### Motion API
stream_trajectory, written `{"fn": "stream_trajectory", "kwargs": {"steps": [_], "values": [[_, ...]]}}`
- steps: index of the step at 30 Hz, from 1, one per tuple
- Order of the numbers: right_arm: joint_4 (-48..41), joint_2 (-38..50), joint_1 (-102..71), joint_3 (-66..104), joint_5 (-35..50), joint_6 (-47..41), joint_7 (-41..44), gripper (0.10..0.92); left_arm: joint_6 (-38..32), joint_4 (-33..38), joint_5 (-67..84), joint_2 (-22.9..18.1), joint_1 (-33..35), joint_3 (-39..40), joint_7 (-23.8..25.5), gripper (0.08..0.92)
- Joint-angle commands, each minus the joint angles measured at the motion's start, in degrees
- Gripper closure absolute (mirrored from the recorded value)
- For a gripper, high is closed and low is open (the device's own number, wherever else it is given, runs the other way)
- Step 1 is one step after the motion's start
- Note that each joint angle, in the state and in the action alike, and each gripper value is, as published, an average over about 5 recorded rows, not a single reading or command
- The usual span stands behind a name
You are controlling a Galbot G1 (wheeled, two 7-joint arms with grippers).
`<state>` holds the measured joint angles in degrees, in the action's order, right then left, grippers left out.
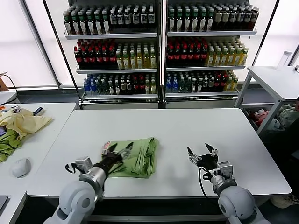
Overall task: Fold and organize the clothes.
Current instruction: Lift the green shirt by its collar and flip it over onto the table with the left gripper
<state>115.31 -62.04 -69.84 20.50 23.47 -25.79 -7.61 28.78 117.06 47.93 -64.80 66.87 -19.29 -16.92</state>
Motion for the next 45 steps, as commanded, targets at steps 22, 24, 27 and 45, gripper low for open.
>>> {"fn": "stream_trajectory", "kwargs": {"steps": [22, 24, 27, 45], "values": [[-0.78, -0.10, 0.60, 0.64, -0.10, 0.00, -0.15, 0.203, -1.79, -15.52, 0.88, 0.14, 0.67, -3.08, 11.41, 0.183], [-0.81, -0.11, 0.59, 0.66, -0.10, 0.00, -0.17, 0.203, -2.21, -15.85, 3.61, -0.12, 0.49, -3.75, 11.98, 0.207], [-0.74, -0.14, 0.48, 0.74, -0.08, -0.01, -0.20, 0.203, -2.68, -17.48, 8.92, -0.69, -0.16, -5.04, 12.42, 0.281], [-0.44, -0.25, -0.13, 1.15, 0.55, -0.23, -0.32, 0.203, -1.88, -21.59, 31.52, -6.51, -1.88, -13.13, 12.17, 0.800]]}}
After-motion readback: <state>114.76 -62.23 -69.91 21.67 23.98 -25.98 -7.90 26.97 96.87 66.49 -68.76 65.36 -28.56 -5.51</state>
